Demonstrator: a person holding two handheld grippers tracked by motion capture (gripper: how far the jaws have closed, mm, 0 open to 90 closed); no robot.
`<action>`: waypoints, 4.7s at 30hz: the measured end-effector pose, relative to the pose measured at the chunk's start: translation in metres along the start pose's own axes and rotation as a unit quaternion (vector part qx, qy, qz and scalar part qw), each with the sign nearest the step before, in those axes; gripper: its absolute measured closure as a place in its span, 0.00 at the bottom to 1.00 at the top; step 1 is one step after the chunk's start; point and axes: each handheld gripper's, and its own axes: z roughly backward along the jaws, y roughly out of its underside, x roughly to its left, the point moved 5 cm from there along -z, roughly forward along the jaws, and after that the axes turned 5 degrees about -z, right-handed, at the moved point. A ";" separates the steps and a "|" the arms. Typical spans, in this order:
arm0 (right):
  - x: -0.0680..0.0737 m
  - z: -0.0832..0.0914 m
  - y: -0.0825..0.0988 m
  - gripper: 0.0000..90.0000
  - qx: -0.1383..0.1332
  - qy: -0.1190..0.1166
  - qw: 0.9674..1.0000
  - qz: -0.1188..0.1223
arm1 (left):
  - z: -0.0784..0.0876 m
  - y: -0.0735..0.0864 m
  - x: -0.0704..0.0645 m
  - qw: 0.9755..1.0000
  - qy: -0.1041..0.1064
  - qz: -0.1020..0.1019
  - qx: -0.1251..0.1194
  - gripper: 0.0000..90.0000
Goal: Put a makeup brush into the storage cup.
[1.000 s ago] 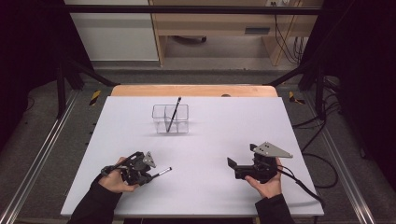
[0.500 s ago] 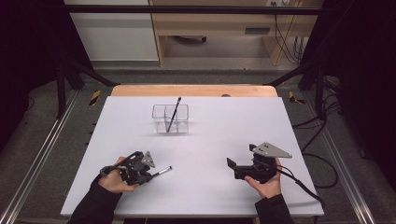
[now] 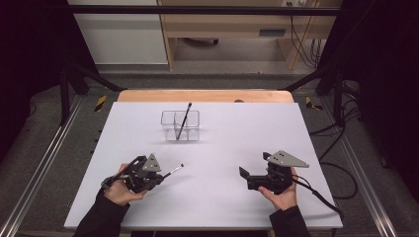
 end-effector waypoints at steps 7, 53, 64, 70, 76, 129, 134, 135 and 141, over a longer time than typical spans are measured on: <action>0.004 0.000 -0.004 0.02 -0.008 -0.006 1.000 -0.005 | 0.010 -0.007 0.003 0.998 -0.031 0.032 -0.052 0.93; 0.055 -0.028 -0.048 0.02 -0.064 -0.056 0.995 -0.051 | 0.019 -0.081 -0.030 0.966 -0.071 0.097 -0.228 0.93; 0.058 -0.036 -0.047 0.05 -0.066 -0.061 0.993 -0.071 | 0.013 -0.092 -0.042 0.962 -0.070 0.096 -0.244 0.93; 0.059 -0.040 -0.047 0.07 -0.066 -0.068 0.992 -0.088 | 0.010 -0.094 -0.045 0.962 -0.071 0.094 -0.245 0.93; 0.063 -0.045 -0.044 0.12 -0.061 -0.080 0.990 -0.096 | 0.004 -0.095 -0.049 0.963 -0.070 0.090 -0.245 0.93; 0.077 -0.049 -0.039 0.94 -0.063 -0.152 0.974 -0.156 | -0.010 -0.104 -0.067 0.955 -0.059 0.103 -0.272 0.72; 0.077 -0.049 -0.039 0.94 -0.064 -0.151 0.976 -0.146 | -0.011 -0.108 -0.066 0.955 -0.057 0.101 -0.273 0.52; 0.077 -0.049 -0.039 0.93 -0.061 -0.151 0.976 -0.145 | -0.012 -0.109 -0.067 0.956 -0.058 0.099 -0.272 0.50; 0.078 -0.051 -0.034 0.94 -0.048 -0.152 0.979 -0.127 | -0.015 -0.117 -0.069 0.956 -0.050 0.099 -0.272 0.58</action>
